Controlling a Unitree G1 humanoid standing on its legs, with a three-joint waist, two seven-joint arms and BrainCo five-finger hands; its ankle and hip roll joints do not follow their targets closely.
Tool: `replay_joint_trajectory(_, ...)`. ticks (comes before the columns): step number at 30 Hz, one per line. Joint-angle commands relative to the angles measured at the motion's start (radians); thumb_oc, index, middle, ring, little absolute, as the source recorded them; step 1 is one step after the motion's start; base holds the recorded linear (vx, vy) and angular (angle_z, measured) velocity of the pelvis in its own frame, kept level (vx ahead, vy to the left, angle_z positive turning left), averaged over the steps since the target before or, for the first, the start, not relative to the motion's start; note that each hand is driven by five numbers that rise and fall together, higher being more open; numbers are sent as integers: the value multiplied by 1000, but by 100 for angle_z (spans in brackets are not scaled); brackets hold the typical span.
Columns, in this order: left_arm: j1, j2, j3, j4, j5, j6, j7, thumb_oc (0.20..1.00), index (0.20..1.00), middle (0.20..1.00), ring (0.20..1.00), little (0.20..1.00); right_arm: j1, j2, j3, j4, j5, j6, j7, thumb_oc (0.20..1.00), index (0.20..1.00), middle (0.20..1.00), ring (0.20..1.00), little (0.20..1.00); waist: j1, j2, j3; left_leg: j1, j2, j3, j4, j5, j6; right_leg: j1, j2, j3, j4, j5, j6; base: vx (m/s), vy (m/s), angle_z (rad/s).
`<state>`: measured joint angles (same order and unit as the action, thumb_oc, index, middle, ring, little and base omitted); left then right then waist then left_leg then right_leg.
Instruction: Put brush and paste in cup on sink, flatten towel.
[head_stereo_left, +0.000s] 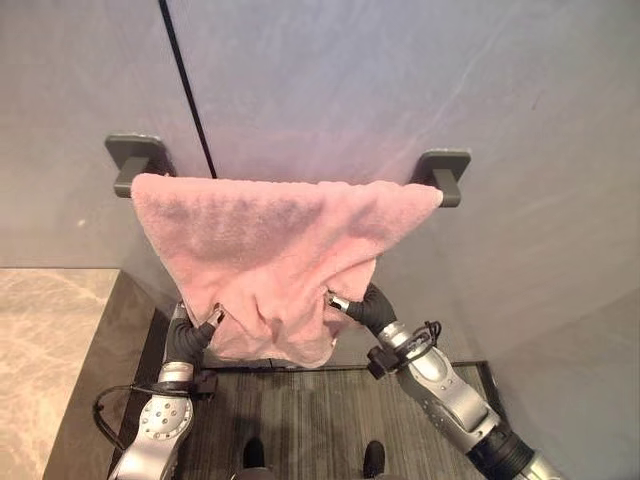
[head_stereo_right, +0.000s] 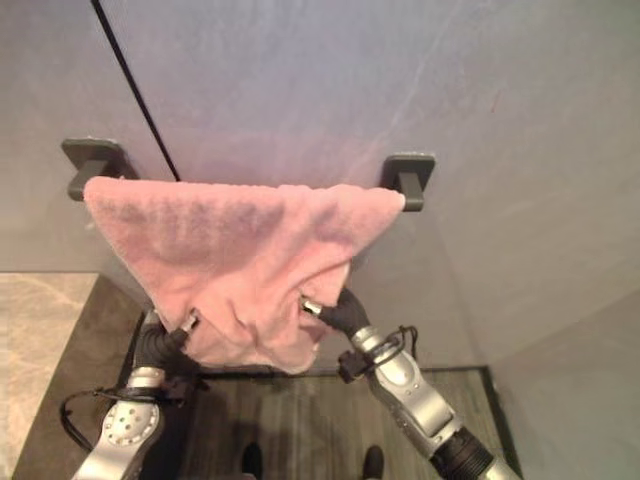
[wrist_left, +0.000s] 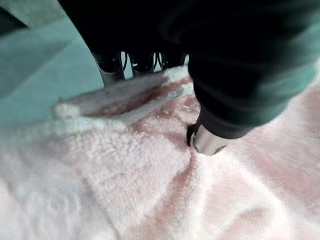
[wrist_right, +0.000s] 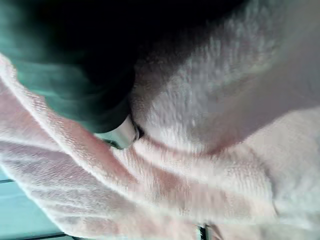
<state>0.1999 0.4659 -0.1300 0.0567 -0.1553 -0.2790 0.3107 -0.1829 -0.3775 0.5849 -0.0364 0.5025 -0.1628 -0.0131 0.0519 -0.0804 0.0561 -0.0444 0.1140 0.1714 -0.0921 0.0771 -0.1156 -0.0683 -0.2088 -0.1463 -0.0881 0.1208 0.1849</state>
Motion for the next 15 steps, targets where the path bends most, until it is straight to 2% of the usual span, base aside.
replay_joint_trajectory(1, -38, 69, 2, 62, 78, 4, 25, 1000, 1000, 1000, 1000, 1000, -36, 7, -18, 19, -54, -52, -18, 1000, 1000, 1000, 1000, 1000, 13, -37, -9, -13, -6, -20, 6, -27, 8, -55, -63, -7, 1, 69, 59, 0, 0, 0)
replay_joint_trajectory(2, -35, 72, -2, 88, 104, 18, 26, 1000, 1000, 1000, 1000, 1000, -18, 9, -26, 60, -54, -45, -23, 1000, 1000, 1000, 1000, 1000, 11, -36, -11, -18, -5, -26, 5, -25, 7, -54, -63, -13, 1, 68, 58, 6, -21, 9)
replay_joint_trajectory(3, -13, 36, -11, 182, 110, 78, 6, 1000, 1000, 1000, 1000, 1000, 69, 47, -85, 267, 7, -10, -43, 1000, 1000, 1000, 1000, 1000, 2, -32, -9, -19, -2, -32, 5, -25, 4, -43, -64, -27, 1, 66, 55, 0, -17, 10)
replay_joint_trajectory(4, -13, 37, -11, 182, 110, 78, 6, 1000, 1000, 1000, 1000, 1000, 68, 48, -85, 267, 7, -10, -42, 1000, 1000, 1000, 1000, 1000, 2, -33, -11, -23, -3, -32, 5, -23, 5, -46, -65, -27, 1, 68, 55, -5, 6, 26)
replay_joint_trajectory(5, 17, -64, 10, 253, -187, 119, 7, 1000, 1000, 1000, 1000, 1000, 153, 147, -206, 431, 238, 24, -152, 1000, 1000, 1000, 1000, 1000, -19, -23, -8, -23, -3, -32, 5, -20, 6, -42, -67, -31, 1, 71, 52, -14, 17, 24)
replay_joint_trajectory(6, 17, -64, 10, 253, -187, 119, 6, 1000, 1000, 1000, 1000, 1000, 152, 148, -206, 432, 239, 23, -152, 1000, 1000, 1000, 1000, 1000, -19, -24, -10, -26, -4, -32, 5, -18, 7, -45, -68, -31, 1, 72, 52, -6, 23, 25)
replay_joint_trajectory(7, 30, -50, 1, 183, -159, 165, 0, 1000, 1000, 1000, 1000, 1000, 167, 170, -250, 442, 300, 17, -186, 1000, 1000, 1000, 1000, 1000, -30, -18, -9, -22, -3, -33, 5, -22, 8, -42, -66, -29, 1, 71, 51, 19, 22, 7)
replay_joint_trajectory(8, 35, -27, -5, 121, -166, 155, -9, 1000, 1000, 1000, 1000, 1000, 191, 176, -310, 423, 270, 13, -207, 1000, 1000, 1000, 1000, 1000, -45, -10, -11, -18, -3, -31, 5, -24, 8, -39, -66, -27, 1, 69, 51, 42, 33, -2)
replay_joint_trajectory(9, 38, -39, 3, 139, -248, 157, -7, 1000, 1000, 1000, 1000, 1000, 212, 182, -355, 428, 281, 3, -232, 1000, 1000, 1000, 1000, 1000, -56, -6, -17, -14, -4, -28, 5, -25, 8, -38, -67, -25, 1, 69, 51, 42, 26, -5)
replay_joint_trajectory(12, 40, -38, 14, 133, -214, 185, 2, 1000, 1000, 1000, 1000, 1000, 224, 183, -380, 436, 268, -3, -255, 1000, 1000, 1000, 1000, 1000, -63, -3, -20, -8, -3, -24, 5, -30, 8, -34, -67, -24, 1, 67, 51, 36, 20, -7)
replay_joint_trajectory(13, 53, -46, 48, 107, -182, 177, 47, 1000, 1000, 1000, 1000, 1000, 246, 185, -441, 412, 246, -32, -310, 1000, 1000, 1000, 1000, 1000, -72, 1, -24, -1, -2, -19, 5, -35, 8, -30, -68, -20, 1, 65, 51, 47, 21, -8)
replay_joint_trajectory(14, 51, -49, 65, 97, -153, 183, 62, 1000, 1000, 1000, 1000, 1000, 249, 190, -451, 397, 248, -43, -331, 1000, 1000, 1000, 1000, 1000, -74, 3, -27, 3, -2, -16, 5, -37, 8, -29, -68, -18, 1, 63, 51, 75, 38, -6)
replay_joint_trajectory(15, 53, -53, 114, 69, -80, 165, 119, 1000, 1000, 1000, 1000, 1000, 270, 184, -501, 349, 183, -73, -380, 1000, 1000, 1000, 1000, 1000, -78, 7, -32, 10, -2, -11, 5, -41, 8, -27, -69, -14, 1, 60, 51, 42, 25, -7)
